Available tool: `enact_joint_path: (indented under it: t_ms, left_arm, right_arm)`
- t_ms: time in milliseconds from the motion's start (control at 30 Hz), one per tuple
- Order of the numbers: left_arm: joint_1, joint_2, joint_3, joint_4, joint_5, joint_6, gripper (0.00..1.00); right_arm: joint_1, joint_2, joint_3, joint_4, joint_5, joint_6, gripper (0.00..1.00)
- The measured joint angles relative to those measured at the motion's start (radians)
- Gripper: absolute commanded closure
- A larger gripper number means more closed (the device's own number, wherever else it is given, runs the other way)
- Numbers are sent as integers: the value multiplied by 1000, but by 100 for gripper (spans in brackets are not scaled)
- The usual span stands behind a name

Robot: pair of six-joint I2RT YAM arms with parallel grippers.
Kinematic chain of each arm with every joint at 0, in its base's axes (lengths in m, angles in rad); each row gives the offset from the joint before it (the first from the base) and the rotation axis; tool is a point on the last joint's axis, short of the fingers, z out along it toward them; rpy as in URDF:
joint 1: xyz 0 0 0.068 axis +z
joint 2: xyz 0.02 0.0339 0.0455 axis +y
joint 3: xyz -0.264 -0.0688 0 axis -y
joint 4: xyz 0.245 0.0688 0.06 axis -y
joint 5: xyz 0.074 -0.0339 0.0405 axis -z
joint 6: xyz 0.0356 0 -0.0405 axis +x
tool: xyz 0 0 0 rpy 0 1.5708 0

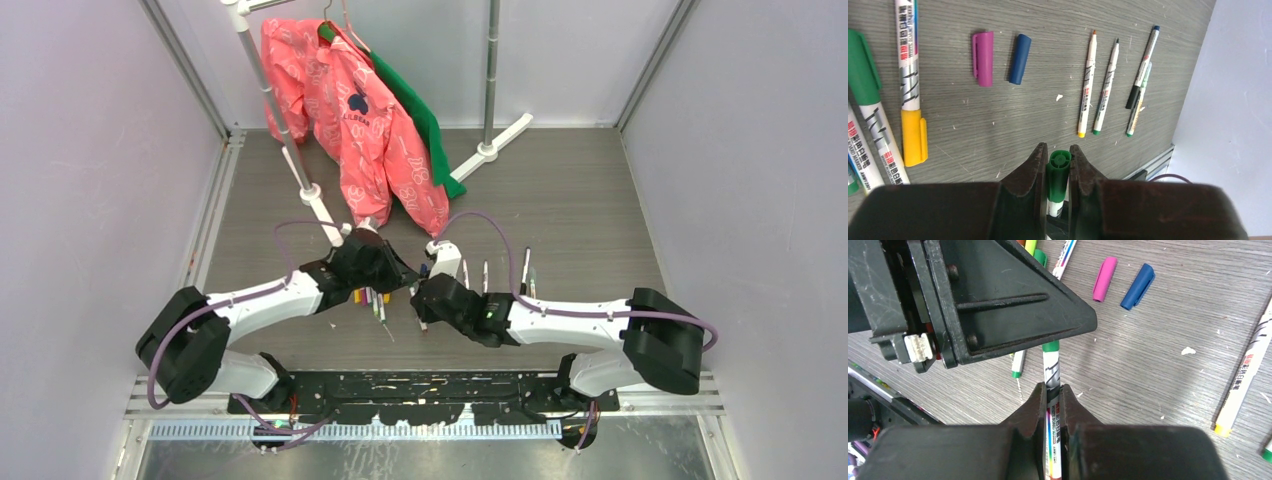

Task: Open the pen caps

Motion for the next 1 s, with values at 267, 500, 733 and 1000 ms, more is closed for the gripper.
enact_joint_path:
  t_ms: [267, 500, 733, 1000]
  left_arm:
    - [23, 1, 48, -127, -36, -66, 100]
    - [23, 27, 121, -244, -79, -71, 100]
    - [104, 38, 244, -160, -180, -82, 100]
    - [110, 56, 273, -122, -147, 23, 100]
  right_arm:
    - [46, 59, 40, -15, 108, 49, 99]
    - [86, 122, 93, -49, 214, 81, 99]
    - [146, 170, 24, -314, 229, 134, 99]
    - [149, 24, -16, -429, 287, 167, 99]
